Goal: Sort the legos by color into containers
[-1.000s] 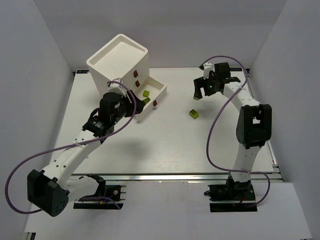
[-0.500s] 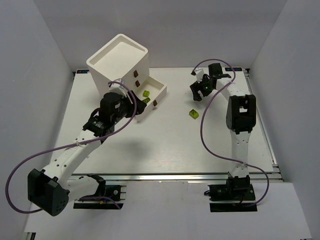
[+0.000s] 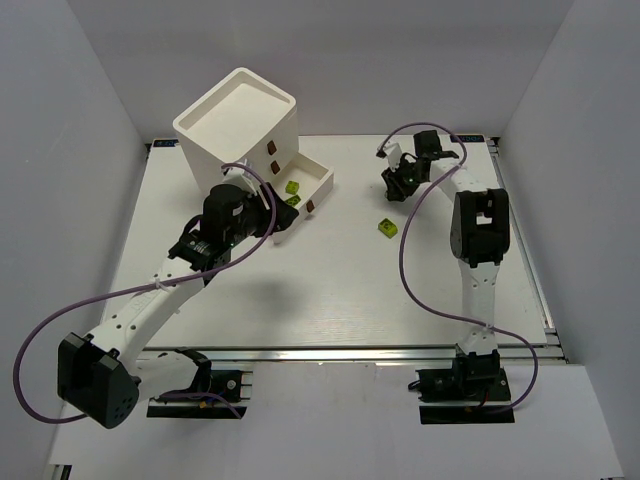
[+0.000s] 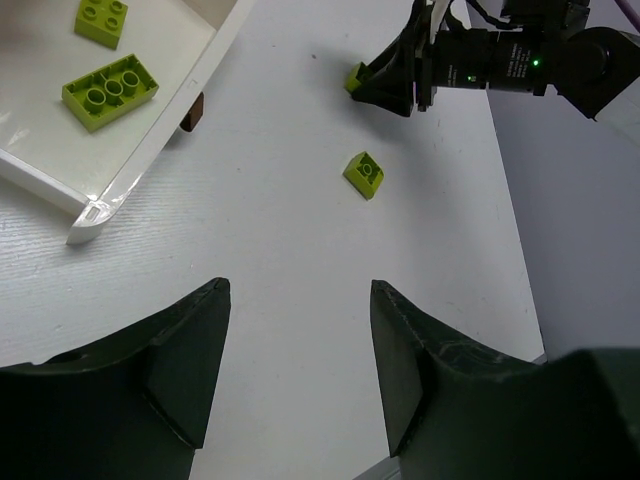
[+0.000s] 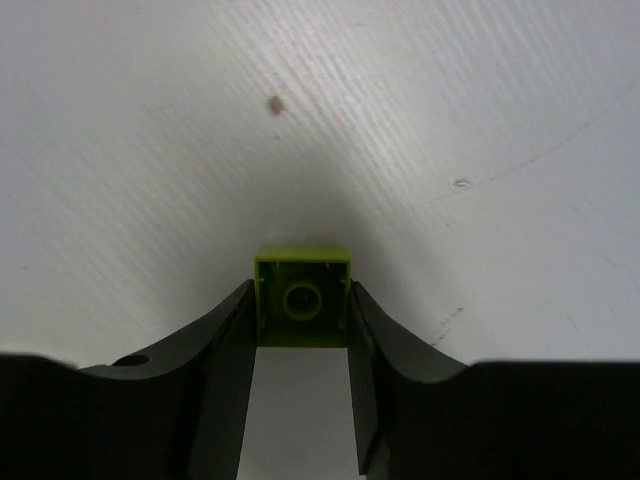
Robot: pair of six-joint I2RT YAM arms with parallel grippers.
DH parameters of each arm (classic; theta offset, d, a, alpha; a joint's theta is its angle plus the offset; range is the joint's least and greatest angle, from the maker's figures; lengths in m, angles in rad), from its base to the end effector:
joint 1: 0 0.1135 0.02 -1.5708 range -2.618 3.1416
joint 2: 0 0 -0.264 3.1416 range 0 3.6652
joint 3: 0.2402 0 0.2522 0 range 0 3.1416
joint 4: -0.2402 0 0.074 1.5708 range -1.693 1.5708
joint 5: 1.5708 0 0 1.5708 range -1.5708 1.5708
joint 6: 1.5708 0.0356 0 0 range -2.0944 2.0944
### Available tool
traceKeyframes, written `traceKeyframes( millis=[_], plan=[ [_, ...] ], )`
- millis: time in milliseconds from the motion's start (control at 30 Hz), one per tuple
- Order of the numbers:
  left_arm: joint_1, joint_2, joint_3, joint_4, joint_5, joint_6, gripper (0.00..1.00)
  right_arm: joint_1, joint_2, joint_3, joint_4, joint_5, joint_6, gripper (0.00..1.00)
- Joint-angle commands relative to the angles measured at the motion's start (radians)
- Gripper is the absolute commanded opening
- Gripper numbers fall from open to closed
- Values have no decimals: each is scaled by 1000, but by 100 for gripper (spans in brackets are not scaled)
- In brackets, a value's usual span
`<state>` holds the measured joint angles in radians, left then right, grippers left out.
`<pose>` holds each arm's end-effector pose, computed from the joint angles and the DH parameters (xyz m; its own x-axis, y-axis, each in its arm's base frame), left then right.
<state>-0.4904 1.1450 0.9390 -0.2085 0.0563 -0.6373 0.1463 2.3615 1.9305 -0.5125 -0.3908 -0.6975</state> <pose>0.2313 -0.1258 0.3184 -0.5924 -0.3572 -0.7222 0.2031 0.8012 -0.5629 0.5105 0.0889 0.1648 -0.3853 -0.6571 -0.6480 -0.7873 0.6003 -0.1406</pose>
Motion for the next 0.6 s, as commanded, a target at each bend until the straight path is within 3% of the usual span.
traceKeyframes(
  millis=[0,33,133,333,500,567],
  plan=[
    [0,-1,11,18,25,-5,68,2,-97,-42,-35,-120,-75,19],
    [0,-2,7,20,28,-5,68,4,-111,-47,-47,-184,-79,9],
    [0,-4,1,37,40,-7,68,25,-171,-19,-101,-339,-74,4],
    [0,-28,-25,38,66,-4,70,168,-235,25,78,-427,207,4],
    [0,-48,-19,18,50,-5,70,283,-153,103,259,-422,371,6],
    [0,-62,-19,6,47,-9,71,309,-93,143,293,-392,410,12]
  ],
)
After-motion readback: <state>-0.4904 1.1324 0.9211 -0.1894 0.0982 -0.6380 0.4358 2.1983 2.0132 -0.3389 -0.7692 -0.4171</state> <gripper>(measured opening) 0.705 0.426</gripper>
